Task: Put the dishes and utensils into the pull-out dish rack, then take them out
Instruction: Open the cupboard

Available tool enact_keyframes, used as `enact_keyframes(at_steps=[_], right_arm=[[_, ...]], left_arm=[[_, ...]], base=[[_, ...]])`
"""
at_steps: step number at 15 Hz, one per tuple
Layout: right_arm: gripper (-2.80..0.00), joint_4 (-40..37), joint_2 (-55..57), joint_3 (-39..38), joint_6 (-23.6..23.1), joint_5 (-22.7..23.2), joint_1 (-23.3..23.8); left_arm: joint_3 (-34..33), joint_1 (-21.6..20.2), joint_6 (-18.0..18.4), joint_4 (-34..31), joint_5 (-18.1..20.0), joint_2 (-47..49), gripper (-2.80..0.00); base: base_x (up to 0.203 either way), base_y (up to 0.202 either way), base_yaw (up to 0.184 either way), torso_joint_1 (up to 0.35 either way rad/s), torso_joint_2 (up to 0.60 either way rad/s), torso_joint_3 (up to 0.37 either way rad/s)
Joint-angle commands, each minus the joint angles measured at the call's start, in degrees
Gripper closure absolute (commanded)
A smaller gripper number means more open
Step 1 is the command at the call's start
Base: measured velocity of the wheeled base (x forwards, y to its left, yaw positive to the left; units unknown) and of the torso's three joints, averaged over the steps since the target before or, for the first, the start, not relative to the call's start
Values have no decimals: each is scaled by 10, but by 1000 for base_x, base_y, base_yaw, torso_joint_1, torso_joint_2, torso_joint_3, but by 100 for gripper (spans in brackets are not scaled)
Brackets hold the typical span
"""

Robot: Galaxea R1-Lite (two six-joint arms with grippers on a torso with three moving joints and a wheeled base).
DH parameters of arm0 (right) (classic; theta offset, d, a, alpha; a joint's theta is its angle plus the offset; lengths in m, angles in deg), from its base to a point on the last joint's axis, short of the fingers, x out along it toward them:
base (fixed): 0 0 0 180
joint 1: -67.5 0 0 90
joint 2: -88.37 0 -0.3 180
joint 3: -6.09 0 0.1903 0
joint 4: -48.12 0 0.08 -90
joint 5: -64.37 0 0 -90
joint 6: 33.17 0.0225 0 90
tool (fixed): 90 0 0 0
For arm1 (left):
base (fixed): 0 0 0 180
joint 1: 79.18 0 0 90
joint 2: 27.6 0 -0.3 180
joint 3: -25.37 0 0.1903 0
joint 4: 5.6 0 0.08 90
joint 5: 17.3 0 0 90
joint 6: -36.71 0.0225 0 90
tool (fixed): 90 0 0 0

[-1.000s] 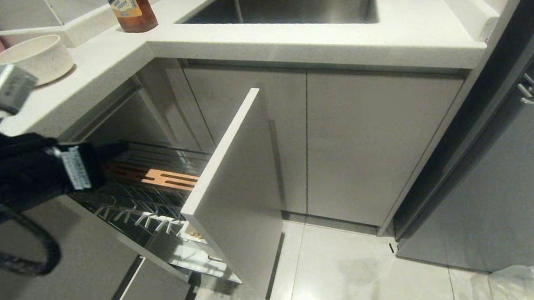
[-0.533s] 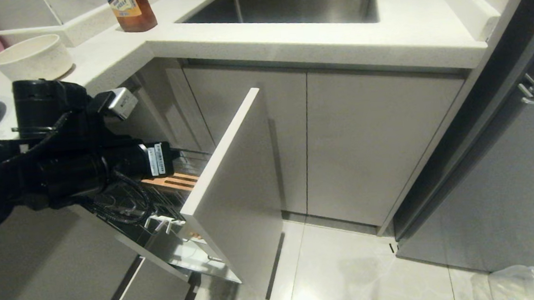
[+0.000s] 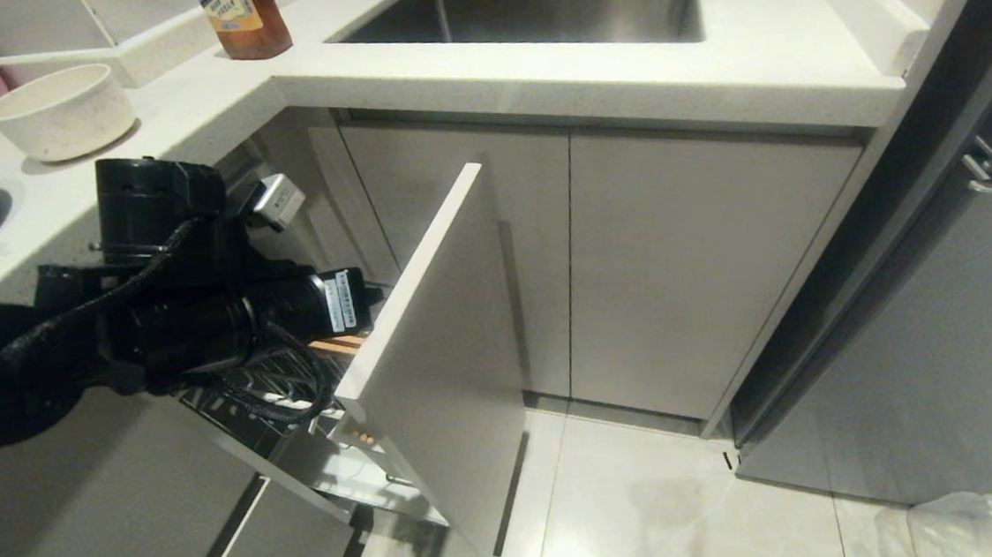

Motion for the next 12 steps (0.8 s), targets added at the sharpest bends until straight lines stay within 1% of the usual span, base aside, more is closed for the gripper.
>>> enact_keyframes(at_steps=[1,4,8,12], right_arm=[[0,0,0,0,0,0,0],[0,0,0,0,0,0,0],[0,0,0,0,0,0,0],[0,0,0,0,0,0,0]], left_arm=[[-4,12,-8,9,0,-4,0],[-7,25,-15,14,0,-8,0],[-7,45,-34,14,0,-11,0],[-12,60,-37,14,0,-13,0]], base=[[0,0,0,0,0,0],[0,0,0,0,0,0],[0,0,0,0,0,0],[0,0,0,0,0,0]])
